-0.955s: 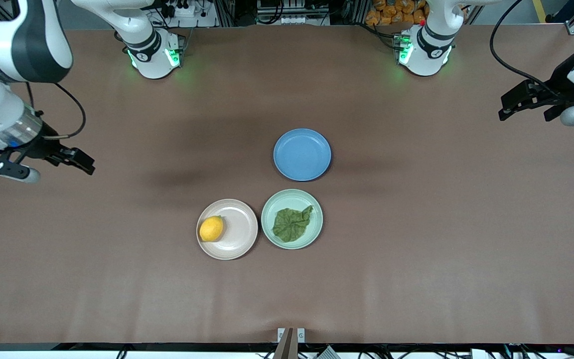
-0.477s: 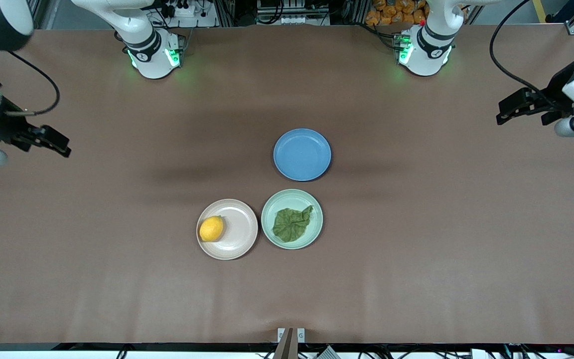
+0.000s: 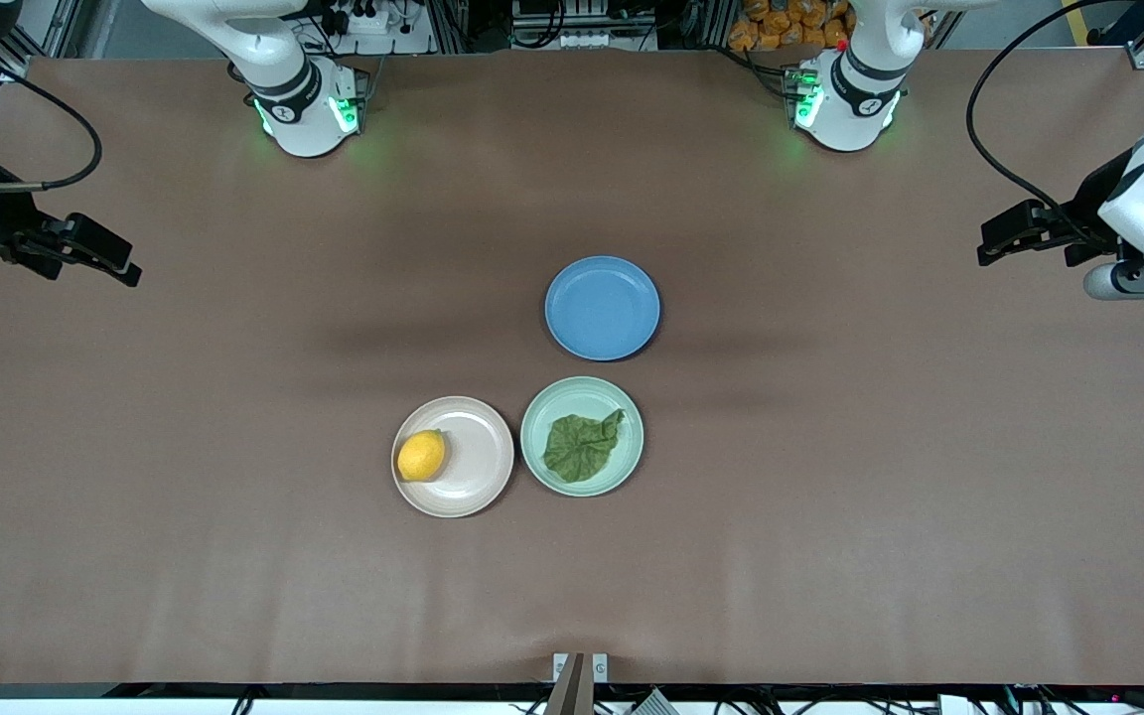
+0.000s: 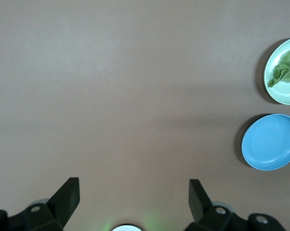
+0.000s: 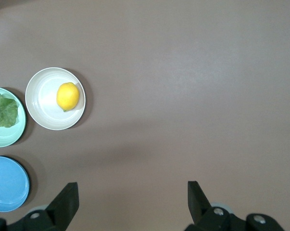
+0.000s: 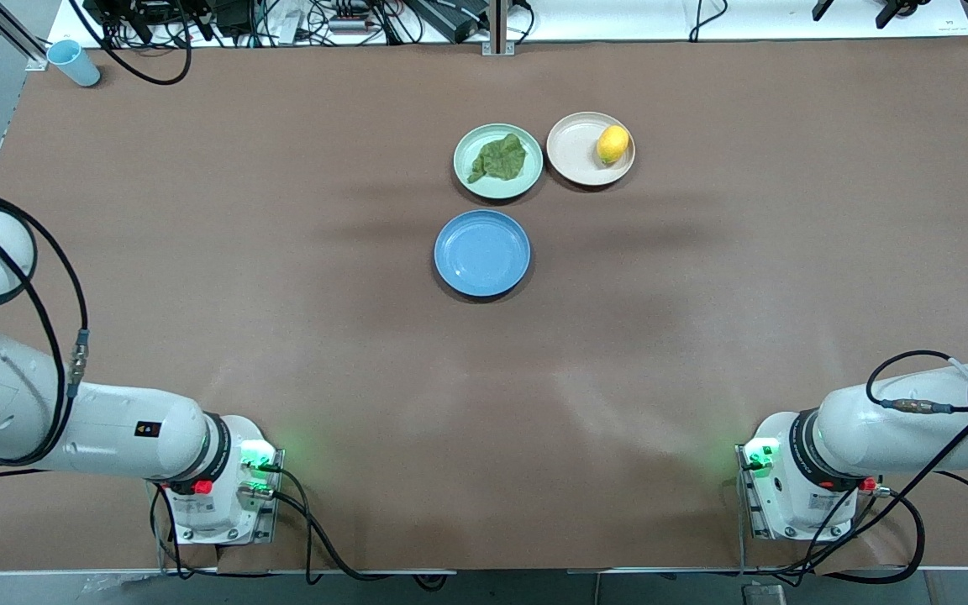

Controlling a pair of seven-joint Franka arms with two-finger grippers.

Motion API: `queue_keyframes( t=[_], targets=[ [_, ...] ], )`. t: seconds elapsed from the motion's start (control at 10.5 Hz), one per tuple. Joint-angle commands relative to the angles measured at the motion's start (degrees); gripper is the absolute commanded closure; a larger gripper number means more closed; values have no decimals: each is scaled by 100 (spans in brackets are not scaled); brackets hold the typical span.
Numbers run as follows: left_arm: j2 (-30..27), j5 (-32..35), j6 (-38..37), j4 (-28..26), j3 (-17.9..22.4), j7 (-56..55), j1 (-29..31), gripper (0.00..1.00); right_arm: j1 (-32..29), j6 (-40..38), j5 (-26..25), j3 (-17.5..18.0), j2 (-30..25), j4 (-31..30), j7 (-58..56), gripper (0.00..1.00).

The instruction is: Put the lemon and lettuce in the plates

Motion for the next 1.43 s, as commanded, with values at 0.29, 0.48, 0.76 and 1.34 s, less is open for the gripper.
queue_keyframes(
  t=[0.29,0.48,0.76,1.34],
  targets=[
    [103,104,47,61,16,181,-1,0,-12,-126,-511,-4,50,170,-281,0],
    [112,112,47,70,16,181,8,0,-38,-126,-529,-21,50,179,-316,0],
    [112,121,47,70,16,173,-18,0,-47,-126,-529,-21,50,170,-343,0],
    [121,139,47,61,16,164,-45,0,-39,-117,-529,-21,33,144,-527,0]
  ],
)
